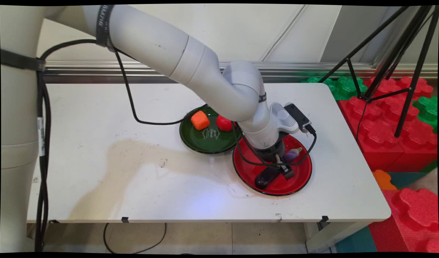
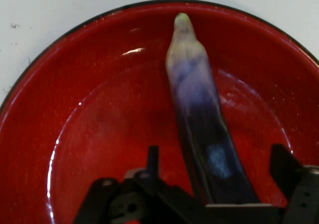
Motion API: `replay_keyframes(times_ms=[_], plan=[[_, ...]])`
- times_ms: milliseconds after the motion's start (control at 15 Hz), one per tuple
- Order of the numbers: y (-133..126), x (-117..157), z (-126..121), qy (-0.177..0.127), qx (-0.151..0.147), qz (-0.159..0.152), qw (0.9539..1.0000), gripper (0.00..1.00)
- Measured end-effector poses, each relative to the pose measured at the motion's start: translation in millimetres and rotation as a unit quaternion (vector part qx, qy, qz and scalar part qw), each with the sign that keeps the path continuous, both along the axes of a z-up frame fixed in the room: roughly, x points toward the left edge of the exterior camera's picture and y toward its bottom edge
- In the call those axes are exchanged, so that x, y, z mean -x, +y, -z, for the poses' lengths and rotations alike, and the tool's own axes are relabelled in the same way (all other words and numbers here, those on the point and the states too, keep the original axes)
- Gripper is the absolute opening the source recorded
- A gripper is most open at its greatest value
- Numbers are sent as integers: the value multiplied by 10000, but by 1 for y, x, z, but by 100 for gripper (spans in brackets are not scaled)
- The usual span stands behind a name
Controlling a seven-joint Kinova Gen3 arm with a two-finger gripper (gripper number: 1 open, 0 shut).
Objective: Pick up the eggplant from the red plate, then place the picked object on the table
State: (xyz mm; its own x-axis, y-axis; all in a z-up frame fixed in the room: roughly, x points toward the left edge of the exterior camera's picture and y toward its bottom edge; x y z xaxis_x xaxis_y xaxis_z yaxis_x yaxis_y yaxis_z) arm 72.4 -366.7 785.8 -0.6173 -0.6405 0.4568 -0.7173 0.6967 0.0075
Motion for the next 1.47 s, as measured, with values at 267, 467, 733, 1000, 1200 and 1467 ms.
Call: replay_keyframes(times_ms=[267, 467, 733, 1000, 1200, 1467], plan=[[-2, 2, 5, 24, -27, -40, 10000, 0], [0, 0, 2, 33, 14, -83, 10000, 0], [5, -7, -12, 100, 108, -247, 9996, 0], [13, -19, -38, 193, 296, -443, 9984, 0], [22, -33, -66, 256, 518, -586, 9966, 0], [36, -59, -101, 306, 813, -732, 9935, 0]])
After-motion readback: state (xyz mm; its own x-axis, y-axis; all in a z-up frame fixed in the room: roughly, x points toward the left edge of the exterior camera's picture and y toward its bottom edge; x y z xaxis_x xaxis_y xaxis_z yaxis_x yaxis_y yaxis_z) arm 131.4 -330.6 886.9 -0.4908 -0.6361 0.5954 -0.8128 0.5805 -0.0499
